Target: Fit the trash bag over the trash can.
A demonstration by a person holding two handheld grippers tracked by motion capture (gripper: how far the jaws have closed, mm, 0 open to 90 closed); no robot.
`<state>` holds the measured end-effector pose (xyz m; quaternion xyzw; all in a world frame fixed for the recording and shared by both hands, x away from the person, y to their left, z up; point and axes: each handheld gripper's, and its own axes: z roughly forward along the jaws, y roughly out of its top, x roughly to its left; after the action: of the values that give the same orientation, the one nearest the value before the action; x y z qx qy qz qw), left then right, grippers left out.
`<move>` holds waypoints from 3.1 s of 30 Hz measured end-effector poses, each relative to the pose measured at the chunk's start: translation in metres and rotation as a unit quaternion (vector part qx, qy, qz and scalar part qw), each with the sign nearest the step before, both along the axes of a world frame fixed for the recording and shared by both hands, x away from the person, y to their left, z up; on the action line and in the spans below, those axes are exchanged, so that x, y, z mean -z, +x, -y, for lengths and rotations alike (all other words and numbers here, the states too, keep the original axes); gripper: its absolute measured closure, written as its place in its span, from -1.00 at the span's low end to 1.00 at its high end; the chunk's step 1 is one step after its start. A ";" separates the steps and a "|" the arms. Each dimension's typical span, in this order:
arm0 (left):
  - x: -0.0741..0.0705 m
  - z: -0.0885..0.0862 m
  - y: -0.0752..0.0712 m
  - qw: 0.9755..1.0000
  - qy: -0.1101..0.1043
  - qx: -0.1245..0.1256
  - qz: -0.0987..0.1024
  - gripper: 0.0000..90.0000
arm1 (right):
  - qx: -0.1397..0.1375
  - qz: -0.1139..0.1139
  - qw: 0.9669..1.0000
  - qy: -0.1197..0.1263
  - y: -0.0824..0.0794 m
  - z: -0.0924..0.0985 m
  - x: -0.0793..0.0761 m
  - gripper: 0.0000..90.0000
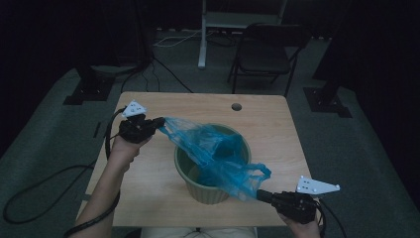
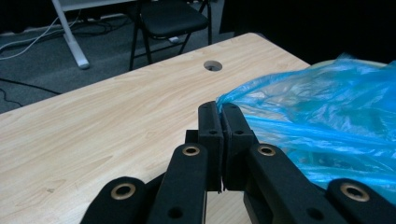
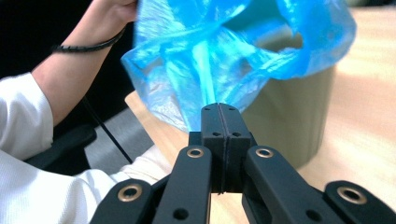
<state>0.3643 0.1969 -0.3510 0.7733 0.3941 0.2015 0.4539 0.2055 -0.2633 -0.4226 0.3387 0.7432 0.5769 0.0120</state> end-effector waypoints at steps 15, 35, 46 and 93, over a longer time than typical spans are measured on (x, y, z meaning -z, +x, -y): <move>-0.006 0.000 -0.008 1.000 -0.009 0.030 0.001 0.24 | 0.132 -0.017 0.991 -0.001 0.012 0.050 0.001 0.93; 0.003 0.029 -0.102 0.987 0.003 0.158 0.031 -0.19 | -0.012 0.065 0.998 -0.017 0.105 -0.056 -0.104 0.41; 0.012 0.067 -0.103 0.981 0.078 0.161 0.071 0.12 | -0.126 -0.003 0.988 -0.086 0.120 -0.123 -0.086 0.12; 0.010 -0.002 -0.111 0.985 0.042 0.154 0.060 0.94 | 0.127 0.014 0.990 -0.056 0.127 0.019 -0.067 1.00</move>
<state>0.2533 0.1986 -0.3612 0.8296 0.2334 0.1914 0.4697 0.3325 -0.2827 -0.3553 0.4213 0.7247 0.5331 0.1145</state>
